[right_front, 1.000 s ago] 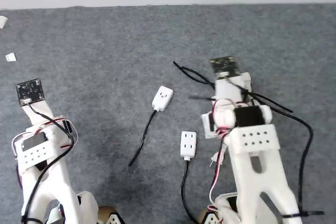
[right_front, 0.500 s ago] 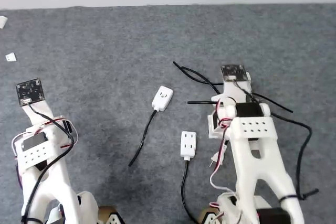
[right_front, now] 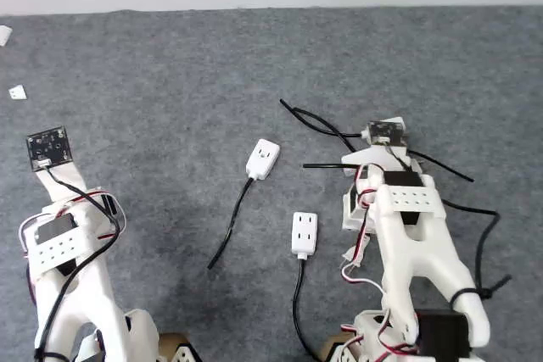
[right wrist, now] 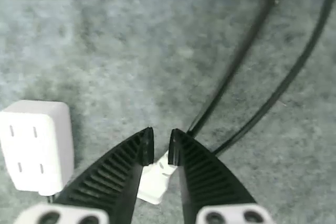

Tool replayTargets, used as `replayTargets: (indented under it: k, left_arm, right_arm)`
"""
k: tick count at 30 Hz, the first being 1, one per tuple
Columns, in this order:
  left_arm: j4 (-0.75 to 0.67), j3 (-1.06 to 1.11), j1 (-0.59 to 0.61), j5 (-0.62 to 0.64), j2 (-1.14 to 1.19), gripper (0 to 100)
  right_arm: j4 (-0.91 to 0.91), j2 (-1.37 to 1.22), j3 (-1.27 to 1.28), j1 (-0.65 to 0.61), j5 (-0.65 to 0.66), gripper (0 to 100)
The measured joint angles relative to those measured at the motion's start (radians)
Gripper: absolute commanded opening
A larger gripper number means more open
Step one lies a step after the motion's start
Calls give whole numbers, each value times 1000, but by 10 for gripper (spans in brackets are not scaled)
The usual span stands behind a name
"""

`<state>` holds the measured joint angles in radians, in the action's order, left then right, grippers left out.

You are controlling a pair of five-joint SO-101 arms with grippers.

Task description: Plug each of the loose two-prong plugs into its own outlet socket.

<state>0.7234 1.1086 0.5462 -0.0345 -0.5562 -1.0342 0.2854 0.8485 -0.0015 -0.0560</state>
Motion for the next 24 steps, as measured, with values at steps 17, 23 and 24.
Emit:
replayTargets:
  k: [17,23,24]
  left_arm:
    - [0,0,-5,0,0,120]
    - [0,0,-3,0,0,120]
    - [0,0,-3,0,0,120]
  right_arm:
    - [26,172,121,29,0,69]
    - [34,158,123,18,-5,111]
    - [38,149,124,21,-5,111]
